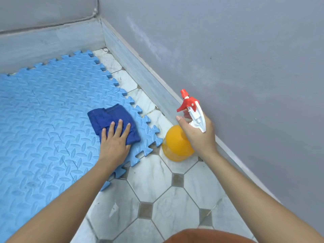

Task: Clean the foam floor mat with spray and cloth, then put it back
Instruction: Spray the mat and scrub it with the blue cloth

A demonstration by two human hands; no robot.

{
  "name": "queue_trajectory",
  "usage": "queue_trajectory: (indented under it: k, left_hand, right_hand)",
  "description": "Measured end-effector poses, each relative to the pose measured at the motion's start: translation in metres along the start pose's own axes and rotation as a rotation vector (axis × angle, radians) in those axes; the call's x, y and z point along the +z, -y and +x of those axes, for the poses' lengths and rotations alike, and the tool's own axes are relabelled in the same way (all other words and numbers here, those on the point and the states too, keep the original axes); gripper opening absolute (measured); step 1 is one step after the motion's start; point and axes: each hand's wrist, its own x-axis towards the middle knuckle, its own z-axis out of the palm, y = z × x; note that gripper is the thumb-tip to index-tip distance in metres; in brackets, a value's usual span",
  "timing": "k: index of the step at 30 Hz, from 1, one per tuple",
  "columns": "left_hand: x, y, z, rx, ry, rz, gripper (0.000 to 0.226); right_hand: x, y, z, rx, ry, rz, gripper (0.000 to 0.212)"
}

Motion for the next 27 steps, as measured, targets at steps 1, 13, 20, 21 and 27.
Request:
queue_trajectory:
  k: [1,13,20,21,27]
  left_hand:
    - [0.001,0.003,-0.002,0.017,-0.001,0.025,0.072]
    - [-0.003,0.018,-0.017,0.029,0.043,0.111,0.072]
    - [-0.007,0.032,-0.028,0.040,0.064,0.147,0.071]
    - [-0.008,0.035,-0.031,0.040,0.061,0.146,0.070]
    - [-0.019,0.071,-0.051,-0.124,0.069,0.086,0.063]
  right_hand:
    - [-0.002,-0.005,-0.002,0.012,0.011,-0.007,0.027]
    - [0.006,-0.056,-0.104,-0.164,-0.046,-0.168,0.041]
    - [0.031,-0.023,-0.092,-0.190,0.386,-0.213,0.079]
    - [0.034,-0.018,-0.087,-0.212,0.465,-0.256,0.084]
    - [0.072,0.016,-0.036,-0.238,0.728,-0.467,0.085]
